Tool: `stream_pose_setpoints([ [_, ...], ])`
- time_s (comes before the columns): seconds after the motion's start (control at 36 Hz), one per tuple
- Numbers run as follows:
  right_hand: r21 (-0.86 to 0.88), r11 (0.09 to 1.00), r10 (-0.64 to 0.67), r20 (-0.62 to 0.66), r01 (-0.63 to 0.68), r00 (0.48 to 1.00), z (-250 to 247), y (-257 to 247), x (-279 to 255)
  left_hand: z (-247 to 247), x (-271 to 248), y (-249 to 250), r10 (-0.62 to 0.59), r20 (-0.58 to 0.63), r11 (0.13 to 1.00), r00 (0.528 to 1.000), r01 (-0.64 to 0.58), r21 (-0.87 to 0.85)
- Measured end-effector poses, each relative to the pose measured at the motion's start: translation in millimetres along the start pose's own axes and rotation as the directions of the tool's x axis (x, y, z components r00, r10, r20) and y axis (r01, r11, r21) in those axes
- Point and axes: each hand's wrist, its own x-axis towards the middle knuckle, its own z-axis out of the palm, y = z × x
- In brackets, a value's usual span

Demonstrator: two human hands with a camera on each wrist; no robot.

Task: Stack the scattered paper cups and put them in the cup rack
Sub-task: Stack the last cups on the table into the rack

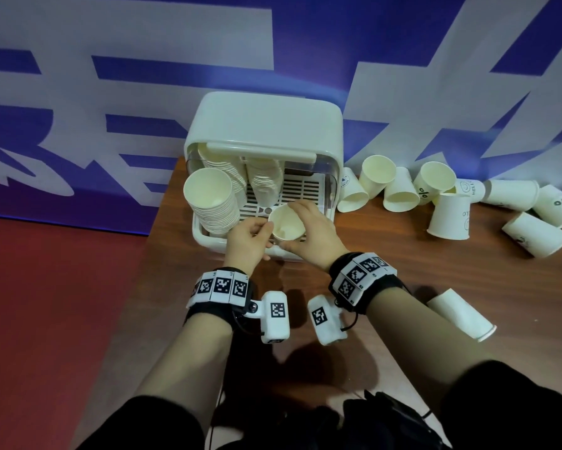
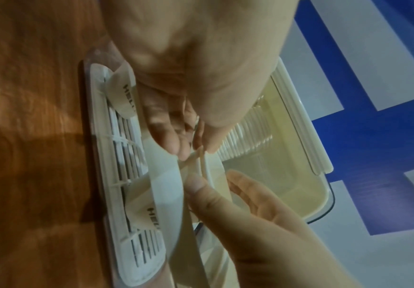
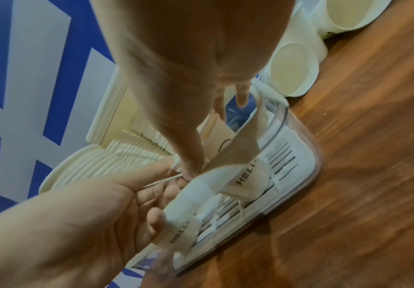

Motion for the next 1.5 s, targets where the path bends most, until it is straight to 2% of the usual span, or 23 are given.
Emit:
stream_pose_setpoints([
  [0.31,0.066,0.998,0.014,0.064,-0.018,0.998,-12.5,-0.3,-11.8,3.0,-5.2,7.6,0.024,-0.094,0.999,0.995,-0.021,0.037],
  [0.44,0.143,0.990,0.016,-0.028,-0.012,0.999,-29.9,0.4,-29.8,6.5,-17.7,15.2,0.204,-0.230,0.964,0.952,-0.154,0.216],
  [0.5,0.176,0.984,0.048,-0.075,-0.034,0.996,-37.0,4.1,-42.3,12.3,-27.4,23.4,0.272,-0.239,0.947,0.932,-0.215,0.239],
  [0.69,0.189,0.976,0.133,-0.132,-0.107,0.982,-72.7,37.2,-89.4,57.8,-62.5,42.7,0.360,-0.066,0.906,0.931,-0.332,0.263],
  [0.92,0.191,0.951,0.281,-0.199,-0.245,0.939,-132.7,90.2,-146.4,131.9,-95.9,55.6,0.297,0.135,0.887,0.945,-0.326,0.327],
  [1.06,0.212,0.925,0.359,-0.228,-0.314,0.905,-166.8,124.8,-177.4,180.1,-113.9,63.2,0.308,0.266,0.838,0.913,-0.393,0.378],
  [1.14,0.207,0.920,0.377,-0.248,-0.331,0.892,-182.5,144.7,-192.5,208.8,-122.7,66.1,0.274,0.355,0.825,0.894,-0.408,0.390],
  [1.33,0.205,0.899,0.432,-0.264,-0.388,0.862,-212.6,186.8,-220.2,266.9,-143.1,66.6,0.198,0.555,0.763,0.808,-0.483,0.431],
  [1.42,0.253,0.864,0.497,-0.280,-0.436,0.821,-224.1,203.6,-227.5,287.2,-146.1,62.4,0.176,0.615,0.708,0.769,-0.533,0.463],
  [1.5,0.316,0.814,0.572,-0.293,-0.487,0.766,-233.1,222.0,-232.2,304.3,-147.4,60.6,0.186,0.634,0.640,0.750,-0.582,0.502],
])
